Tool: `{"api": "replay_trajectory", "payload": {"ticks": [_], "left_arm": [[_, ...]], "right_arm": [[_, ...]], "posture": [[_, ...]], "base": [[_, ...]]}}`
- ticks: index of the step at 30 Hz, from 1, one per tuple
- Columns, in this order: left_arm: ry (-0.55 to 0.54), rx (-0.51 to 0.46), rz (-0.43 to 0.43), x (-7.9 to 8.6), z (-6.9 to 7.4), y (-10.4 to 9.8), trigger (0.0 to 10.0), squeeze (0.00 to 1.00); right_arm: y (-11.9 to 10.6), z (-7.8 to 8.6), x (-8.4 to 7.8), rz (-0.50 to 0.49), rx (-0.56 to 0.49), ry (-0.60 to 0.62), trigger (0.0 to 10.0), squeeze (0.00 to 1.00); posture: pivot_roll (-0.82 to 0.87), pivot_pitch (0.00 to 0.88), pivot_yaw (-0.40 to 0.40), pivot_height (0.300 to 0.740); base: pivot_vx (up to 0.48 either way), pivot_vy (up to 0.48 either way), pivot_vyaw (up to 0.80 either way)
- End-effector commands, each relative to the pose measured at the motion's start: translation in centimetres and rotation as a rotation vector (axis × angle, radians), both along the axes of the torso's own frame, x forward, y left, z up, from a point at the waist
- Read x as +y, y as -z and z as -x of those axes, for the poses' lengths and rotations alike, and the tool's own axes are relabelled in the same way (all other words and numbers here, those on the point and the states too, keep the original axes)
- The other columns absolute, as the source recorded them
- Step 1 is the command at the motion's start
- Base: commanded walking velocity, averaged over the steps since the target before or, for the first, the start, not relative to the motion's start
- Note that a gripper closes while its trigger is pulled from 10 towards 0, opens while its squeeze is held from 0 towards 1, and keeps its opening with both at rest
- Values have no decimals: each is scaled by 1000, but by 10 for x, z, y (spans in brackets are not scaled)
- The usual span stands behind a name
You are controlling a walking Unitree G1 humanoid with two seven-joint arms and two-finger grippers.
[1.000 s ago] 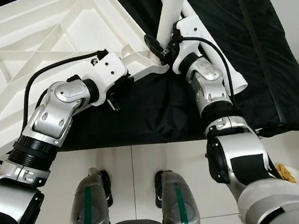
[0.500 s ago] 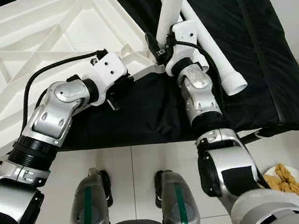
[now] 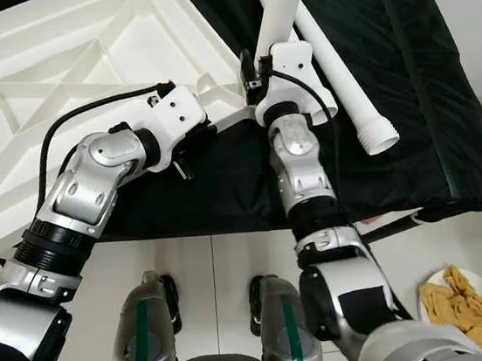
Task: Building children table
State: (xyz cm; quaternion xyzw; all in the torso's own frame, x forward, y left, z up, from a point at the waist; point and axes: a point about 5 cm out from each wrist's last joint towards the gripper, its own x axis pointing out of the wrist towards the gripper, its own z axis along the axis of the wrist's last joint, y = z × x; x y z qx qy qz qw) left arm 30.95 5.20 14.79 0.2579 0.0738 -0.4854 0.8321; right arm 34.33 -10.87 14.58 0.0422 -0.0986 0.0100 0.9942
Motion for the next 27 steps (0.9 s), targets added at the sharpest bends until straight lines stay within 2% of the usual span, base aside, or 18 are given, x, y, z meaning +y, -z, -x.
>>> {"api": "replay_trajectory", "payload": {"ticks": [1,4,8,16,17,27], "left_arm": [[35,-75,56,-13,4,-15,10000,0],[34,-78,54,-13,4,-15,10000,0],[35,-77,54,-13,4,-15,10000,0],[33,-77,55,-13,4,-15,10000,0],[33,-78,55,-13,4,-15,10000,0],[26,-84,60,-13,3,-17,10000,0]], "right_arm": [[7,5,14,-1,31,-16,10000,0],[6,7,19,-8,24,-36,10000,0],[6,6,12,-7,35,-11,10000,0],[6,8,11,-13,38,-9,10000,12],[5,9,11,-22,34,-18,10000,1000],[4,10,8,-20,29,-47,10000,1000]], "posture": [[74,25,-81,740],[76,22,-82,740],[76,19,-83,740],[73,26,-83,740],[70,27,-83,740],[68,31,-83,740]], "base": [[0,0,0],[0,0,0],[0,0,0],[0,0,0],[0,0,0],[0,0,0]]}}
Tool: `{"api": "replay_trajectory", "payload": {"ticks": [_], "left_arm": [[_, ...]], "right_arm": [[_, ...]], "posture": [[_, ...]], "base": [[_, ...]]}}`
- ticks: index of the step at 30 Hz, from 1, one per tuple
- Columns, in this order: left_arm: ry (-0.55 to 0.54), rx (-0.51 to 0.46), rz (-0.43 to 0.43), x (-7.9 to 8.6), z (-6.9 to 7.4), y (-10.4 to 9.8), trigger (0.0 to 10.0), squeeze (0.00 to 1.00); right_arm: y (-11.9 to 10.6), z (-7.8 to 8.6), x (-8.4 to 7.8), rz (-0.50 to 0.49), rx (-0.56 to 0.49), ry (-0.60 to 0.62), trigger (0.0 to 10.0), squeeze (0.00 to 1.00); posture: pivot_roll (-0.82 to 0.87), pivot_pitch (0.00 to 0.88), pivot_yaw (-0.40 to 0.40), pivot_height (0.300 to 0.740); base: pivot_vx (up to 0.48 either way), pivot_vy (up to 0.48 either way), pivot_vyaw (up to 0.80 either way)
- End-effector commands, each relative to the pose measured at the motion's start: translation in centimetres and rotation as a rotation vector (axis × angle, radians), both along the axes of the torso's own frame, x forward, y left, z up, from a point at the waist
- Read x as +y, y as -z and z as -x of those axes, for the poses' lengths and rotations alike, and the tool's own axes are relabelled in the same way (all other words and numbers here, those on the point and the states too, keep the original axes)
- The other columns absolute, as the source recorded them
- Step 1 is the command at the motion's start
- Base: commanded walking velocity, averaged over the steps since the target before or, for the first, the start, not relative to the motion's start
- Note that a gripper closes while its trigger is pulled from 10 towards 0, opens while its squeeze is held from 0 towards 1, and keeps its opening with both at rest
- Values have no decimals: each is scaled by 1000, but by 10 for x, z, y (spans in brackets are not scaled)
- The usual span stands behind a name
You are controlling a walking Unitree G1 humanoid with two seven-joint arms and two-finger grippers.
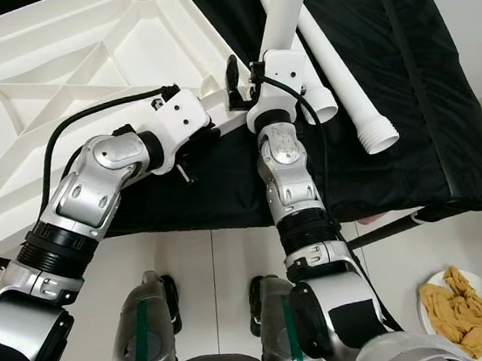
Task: Building children table
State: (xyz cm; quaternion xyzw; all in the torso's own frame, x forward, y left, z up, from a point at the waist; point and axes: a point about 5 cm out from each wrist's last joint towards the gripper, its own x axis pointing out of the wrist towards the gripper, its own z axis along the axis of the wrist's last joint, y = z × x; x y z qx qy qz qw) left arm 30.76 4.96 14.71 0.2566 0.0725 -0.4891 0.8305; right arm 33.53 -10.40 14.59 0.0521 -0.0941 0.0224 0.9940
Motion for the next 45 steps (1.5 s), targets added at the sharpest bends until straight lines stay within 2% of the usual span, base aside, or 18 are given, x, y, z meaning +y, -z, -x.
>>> {"api": "replay_trajectory", "payload": {"ticks": [1,3,4,5,6,8,10,12,18,21,24,28,29,34,36,45], "left_arm": [[16,-85,57,-10,0,-18,10000,0],[16,-85,57,-10,0,-18,10000,0],[15,-86,56,-9,0,-18,10000,0],[15,-86,56,-9,0,-18,10000,0],[13,-87,55,-9,-1,-19,10000,0],[13,-87,55,-9,-1,-19,10000,0],[8,-88,56,-8,-2,-20,10000,0],[8,-88,56,-8,-2,-20,10000,0],[3,-91,57,-7,-4,-21,10000,0],[2,-91,56,-7,-4,-21,10000,0],[3,-92,56,-7,-4,-21,10000,0],[2,-95,55,-7,-5,-22,10000,0],[2,-96,56,-6,-5,-22,10000,0],[1,-96,56,-6,-5,-23,10000,0],[2,-96,56,-6,-5,-23,10000,0],[7,-96,56,-6,-5,-23,10000,0]], "right_arm": [[3,2,2,-7,17,-29,10000,1000],[3,2,2,-7,17,-29,10000,1000],[2,2,0,-5,6,-56,10000,725],[2,2,0,-5,6,-56,10000,725],[0,1,-3,6,-7,-87,10000,0],[0,1,-3,6,-7,-87,10000,0],[-3,-1,-12,28,-25,-161,10000,0],[-3,-1,-12,28,-25,-161,10000,0],[-8,-7,-29,69,-34,-318,10000,0],[-8,-8,-32,80,-33,-349,10000,0],[-7,-7,-36,116,-22,-462,10000,0],[-4,-8,-39,130,-7,-510,10000,0],[-1,-9,-47,158,16,-540,10000,0],[0,-11,-56,183,30,-554,10000,0],[0,-14,-65,191,37,-553,10000,0],[-5,-20,-78,206,34,-550,10000,0]], "posture": [[67,36,-81,740],[67,36,-81,740],[63,40,-78,740],[63,40,-78,740],[62,41,-79,740],[62,41,-79,740],[59,42,-80,740],[59,42,-80,740],[58,46,-79,740],[58,45,-78,740],[59,47,-76,740],[60,46,-76,740],[62,46,-75,740],[61,47,-75,740],[61,47,-75,740],[59,47,-69,740]], "base": [[0,0,0],[0,0,0],[0,0,0],[0,0,0],[0,0,0],[0,0,0],[0,0,0],[0,0,0],[0,0,0],[0,0,0],[0,0,0],[0,0,0],[0,0,0],[0,0,0],[0,0,0],[0,0,0]]}}
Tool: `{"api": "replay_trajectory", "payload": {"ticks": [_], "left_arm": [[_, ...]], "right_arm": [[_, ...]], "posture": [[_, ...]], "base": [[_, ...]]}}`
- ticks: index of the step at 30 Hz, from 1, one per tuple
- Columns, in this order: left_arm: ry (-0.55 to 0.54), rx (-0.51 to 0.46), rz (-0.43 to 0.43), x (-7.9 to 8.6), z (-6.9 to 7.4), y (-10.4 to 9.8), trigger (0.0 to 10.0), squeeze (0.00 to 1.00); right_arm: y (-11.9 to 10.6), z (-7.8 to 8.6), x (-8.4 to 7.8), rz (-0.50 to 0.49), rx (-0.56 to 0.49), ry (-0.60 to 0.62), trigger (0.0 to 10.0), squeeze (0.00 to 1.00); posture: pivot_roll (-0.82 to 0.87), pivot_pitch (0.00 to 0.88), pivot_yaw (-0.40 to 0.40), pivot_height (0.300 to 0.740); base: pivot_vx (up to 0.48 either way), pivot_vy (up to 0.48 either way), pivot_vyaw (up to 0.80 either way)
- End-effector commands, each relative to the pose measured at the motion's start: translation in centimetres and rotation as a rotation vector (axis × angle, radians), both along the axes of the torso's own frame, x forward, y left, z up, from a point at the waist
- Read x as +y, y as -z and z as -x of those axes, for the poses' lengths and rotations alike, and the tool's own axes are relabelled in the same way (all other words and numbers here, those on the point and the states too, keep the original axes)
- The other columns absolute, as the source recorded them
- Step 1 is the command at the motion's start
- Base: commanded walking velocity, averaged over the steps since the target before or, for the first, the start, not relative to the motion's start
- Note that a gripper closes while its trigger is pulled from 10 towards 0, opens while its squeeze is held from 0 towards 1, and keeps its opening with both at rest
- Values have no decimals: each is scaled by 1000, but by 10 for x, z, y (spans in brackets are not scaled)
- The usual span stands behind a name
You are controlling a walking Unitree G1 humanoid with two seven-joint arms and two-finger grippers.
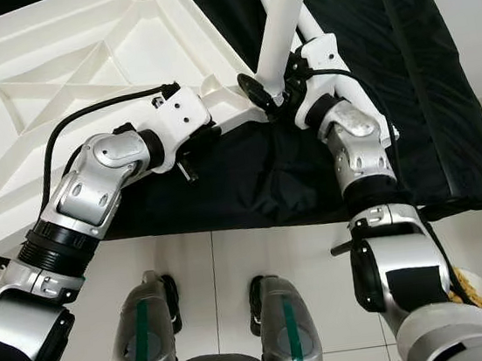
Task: Building children table
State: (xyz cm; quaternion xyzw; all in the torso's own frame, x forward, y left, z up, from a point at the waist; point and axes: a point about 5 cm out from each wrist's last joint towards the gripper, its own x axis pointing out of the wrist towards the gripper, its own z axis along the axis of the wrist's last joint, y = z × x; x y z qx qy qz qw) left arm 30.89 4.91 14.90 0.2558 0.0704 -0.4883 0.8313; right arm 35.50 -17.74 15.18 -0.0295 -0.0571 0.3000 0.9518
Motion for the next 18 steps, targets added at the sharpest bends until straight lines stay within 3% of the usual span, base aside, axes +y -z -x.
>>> {"api": "replay_trajectory", "payload": {"ticks": [1,15,16,17,18], "left_arm": [[8,-93,53,-6,-4,-21,10000,0],[17,-94,47,-6,-3,-21,10000,0],[18,-94,46,-6,-3,-21,10000,0],[18,-94,45,-6,-3,-21,10000,0],[19,-94,44,-6,-3,-21,10000,0]], "right_arm": [[1,0,-5,-8,2,1,10000,0],[-2,-4,-3,-5,-12,-55,10000,0],[-3,-5,-2,-5,-17,-58,8471,0],[-4,-6,-1,-4,-21,-60,8471,0],[-4,-6,-1,-6,-22,-64,3882,0]], "posture": [[59,47,-69,740],[64,39,-64,740],[65,38,-63,740],[65,38,-63,740],[66,35,-64,740]], "base": [[0,0,0],[0,0,0],[0,0,0],[0,0,0],[0,0,0]]}}
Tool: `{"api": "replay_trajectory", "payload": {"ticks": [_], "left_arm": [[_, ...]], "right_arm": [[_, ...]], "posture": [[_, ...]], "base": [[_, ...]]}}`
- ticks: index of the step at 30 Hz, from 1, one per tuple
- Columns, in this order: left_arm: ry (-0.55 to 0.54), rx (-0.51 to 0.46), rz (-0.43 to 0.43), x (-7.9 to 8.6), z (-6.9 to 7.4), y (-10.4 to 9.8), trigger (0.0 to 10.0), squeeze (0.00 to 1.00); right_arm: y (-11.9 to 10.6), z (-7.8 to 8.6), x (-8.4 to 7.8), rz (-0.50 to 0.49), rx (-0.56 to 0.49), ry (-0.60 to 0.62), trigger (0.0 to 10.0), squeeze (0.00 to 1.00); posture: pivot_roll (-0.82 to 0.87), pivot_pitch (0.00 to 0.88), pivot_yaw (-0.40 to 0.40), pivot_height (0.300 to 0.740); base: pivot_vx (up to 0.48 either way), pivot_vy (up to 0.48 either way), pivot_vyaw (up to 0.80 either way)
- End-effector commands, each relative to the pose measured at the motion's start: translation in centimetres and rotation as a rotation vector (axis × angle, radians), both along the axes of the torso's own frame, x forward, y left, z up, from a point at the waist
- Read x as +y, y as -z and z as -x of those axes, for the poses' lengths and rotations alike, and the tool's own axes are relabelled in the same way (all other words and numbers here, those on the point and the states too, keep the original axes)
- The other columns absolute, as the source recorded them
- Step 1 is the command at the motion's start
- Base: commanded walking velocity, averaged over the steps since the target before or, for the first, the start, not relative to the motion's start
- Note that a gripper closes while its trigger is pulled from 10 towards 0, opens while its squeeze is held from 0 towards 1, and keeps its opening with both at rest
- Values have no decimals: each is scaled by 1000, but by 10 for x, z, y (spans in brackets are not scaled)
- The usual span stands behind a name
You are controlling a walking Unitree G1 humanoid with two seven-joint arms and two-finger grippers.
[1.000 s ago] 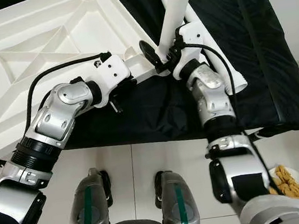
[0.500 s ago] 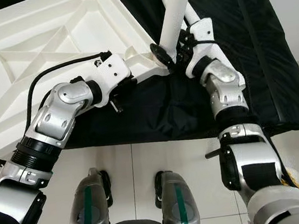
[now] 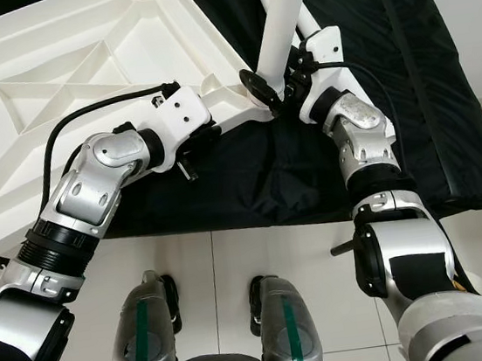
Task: Building children table
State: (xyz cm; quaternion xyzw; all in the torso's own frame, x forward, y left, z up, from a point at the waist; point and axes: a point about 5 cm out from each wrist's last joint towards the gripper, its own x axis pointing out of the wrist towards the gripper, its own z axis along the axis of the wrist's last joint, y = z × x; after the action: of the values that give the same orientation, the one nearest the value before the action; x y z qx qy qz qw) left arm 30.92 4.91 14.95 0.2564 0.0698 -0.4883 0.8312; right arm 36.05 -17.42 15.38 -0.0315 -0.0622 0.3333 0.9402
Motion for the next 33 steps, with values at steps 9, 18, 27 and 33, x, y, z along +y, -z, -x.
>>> {"api": "replay_trajectory", "payload": {"ticks": [9,18,27,33], "left_arm": [[21,-93,43,-6,-2,-19,10000,0],[31,-93,41,-8,-1,-19,10000,0],[37,-92,42,-9,1,-19,10000,0],[39,-90,43,-10,1,-19,10000,0]], "right_arm": [[-2,-1,-5,-21,-11,-2,0,0],[5,1,-4,-34,10,16,10000,0],[7,3,7,-84,2,55,10000,0],[15,4,13,-58,17,131,10000,0]], "posture": [[68,23,-62,740],[65,16,-60,740],[63,19,-61,740],[62,24,-65,740]], "base": [[0,0,0],[0,0,0],[0,0,0],[0,0,0]]}}
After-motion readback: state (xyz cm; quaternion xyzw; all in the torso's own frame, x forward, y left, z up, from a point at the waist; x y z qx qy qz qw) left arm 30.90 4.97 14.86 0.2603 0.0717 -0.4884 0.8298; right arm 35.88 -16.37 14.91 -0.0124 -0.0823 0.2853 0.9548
